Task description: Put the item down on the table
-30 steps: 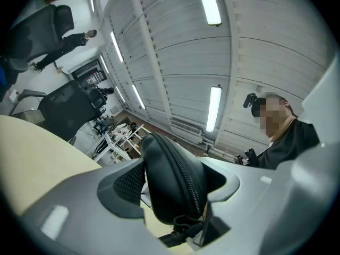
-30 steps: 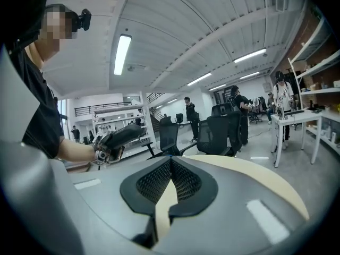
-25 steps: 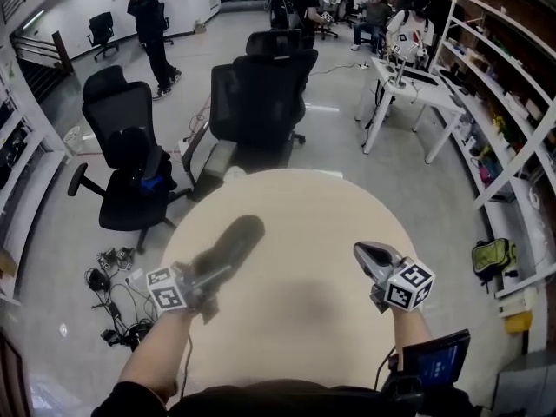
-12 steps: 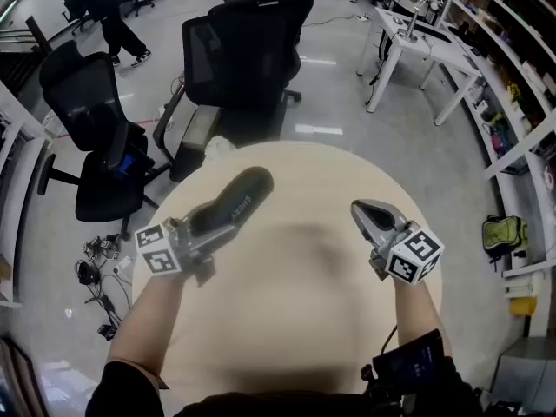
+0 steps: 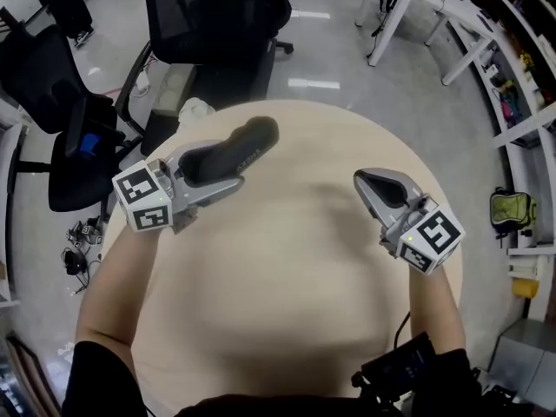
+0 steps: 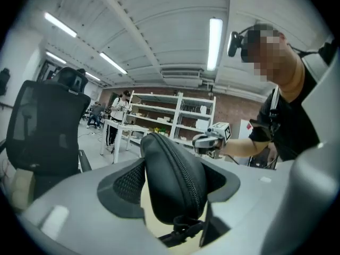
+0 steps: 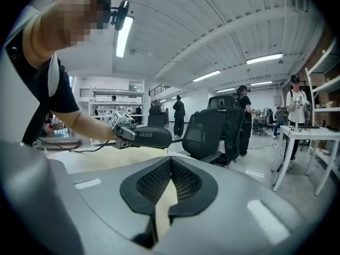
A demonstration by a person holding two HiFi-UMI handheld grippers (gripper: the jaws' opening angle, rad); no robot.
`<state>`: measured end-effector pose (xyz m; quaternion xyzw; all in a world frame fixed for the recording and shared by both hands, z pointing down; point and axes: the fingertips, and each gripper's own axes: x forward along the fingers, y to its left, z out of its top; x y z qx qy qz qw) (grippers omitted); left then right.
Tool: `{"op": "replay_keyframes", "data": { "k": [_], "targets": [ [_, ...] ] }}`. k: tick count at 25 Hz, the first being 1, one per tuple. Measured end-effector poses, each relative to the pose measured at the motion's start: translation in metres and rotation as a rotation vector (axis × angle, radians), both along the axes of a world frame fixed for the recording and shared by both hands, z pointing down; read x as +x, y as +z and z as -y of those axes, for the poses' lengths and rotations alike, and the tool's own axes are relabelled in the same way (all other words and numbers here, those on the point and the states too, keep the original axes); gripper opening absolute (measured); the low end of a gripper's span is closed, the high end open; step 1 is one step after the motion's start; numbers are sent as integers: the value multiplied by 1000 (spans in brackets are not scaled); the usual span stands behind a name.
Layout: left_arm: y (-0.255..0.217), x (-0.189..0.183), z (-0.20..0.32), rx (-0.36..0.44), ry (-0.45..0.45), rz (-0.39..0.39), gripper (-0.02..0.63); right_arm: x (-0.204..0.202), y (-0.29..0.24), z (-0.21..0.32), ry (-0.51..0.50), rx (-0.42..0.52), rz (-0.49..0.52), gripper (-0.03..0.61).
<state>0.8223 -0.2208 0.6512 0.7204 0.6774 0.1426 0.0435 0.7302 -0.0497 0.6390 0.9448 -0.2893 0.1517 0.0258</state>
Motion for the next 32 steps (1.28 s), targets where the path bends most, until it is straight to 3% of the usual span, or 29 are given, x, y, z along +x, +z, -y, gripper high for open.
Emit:
{"op": "replay_keyframes", "data": {
  "k": [11, 19, 24, 32],
  "targets": [
    [75, 48, -76, 251, 159, -278, 296, 27, 39, 22, -95, -19, -18, 15],
    [101, 51, -96, 349, 256, -416, 308, 26, 34, 35, -119, 61, -50, 15],
    [115, 37, -93, 398, 328, -413, 429, 22, 40, 33, -100, 64, -17, 15],
    [73, 35, -81, 239, 205, -264, 456, 11, 25, 17, -48, 78, -15, 15]
  ]
}}
